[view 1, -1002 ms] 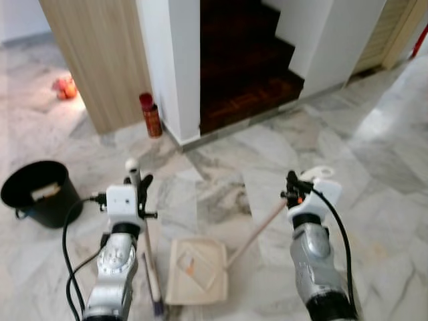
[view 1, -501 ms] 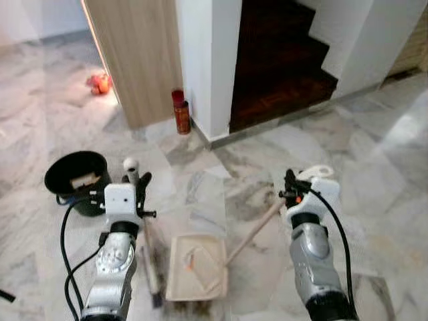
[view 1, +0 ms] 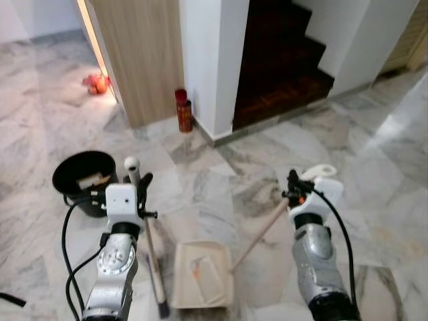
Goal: Sweep floor
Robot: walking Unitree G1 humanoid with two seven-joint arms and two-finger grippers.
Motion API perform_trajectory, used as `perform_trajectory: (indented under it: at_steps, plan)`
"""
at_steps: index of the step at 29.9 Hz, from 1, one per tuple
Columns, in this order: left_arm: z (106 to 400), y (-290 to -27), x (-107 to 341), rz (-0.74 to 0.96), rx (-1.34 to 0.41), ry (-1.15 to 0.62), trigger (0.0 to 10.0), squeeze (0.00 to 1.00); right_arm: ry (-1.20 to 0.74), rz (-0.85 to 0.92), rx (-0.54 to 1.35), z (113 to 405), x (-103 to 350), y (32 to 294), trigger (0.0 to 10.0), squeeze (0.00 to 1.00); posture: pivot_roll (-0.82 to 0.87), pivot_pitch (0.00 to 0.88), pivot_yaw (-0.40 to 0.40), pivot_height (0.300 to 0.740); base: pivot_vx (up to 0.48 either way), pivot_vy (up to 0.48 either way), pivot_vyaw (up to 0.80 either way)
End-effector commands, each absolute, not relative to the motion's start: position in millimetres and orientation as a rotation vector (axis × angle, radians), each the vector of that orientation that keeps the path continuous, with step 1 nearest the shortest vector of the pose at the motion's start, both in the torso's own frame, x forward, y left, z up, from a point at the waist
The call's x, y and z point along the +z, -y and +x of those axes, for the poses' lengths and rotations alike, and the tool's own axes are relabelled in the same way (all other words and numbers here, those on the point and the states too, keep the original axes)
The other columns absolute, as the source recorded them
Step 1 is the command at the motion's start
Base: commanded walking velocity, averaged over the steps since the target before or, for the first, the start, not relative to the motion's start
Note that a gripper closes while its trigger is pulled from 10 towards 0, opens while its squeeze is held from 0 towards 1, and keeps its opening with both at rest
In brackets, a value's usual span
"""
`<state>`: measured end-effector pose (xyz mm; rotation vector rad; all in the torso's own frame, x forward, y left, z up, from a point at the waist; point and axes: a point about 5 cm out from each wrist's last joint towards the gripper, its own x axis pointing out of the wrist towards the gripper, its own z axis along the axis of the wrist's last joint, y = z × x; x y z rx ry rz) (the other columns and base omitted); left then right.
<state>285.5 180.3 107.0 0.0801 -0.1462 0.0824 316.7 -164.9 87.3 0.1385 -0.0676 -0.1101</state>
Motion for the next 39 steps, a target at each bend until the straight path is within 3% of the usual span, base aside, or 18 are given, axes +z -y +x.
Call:
perform_trajectory:
  at_steps: [1,39]
  plan:
    - [287.2,-179.1,115.2,0.083,0.074,0.183,10.0,0.0,0.109,0.161,-0.102,319.4,96.3,160.9,10.0,0.0,0.12,0.05,-0.022,0.74,0.0,0.326,0.0]
    - [285.5,-177.5,113.8,0.082,0.071,0.178,10.0,0.0,0.117,0.15,-0.102,318.8,97.3,161.6,10.0,0.0,0.12,0.042,-0.027,0.74,0.0,0.324,0.05]
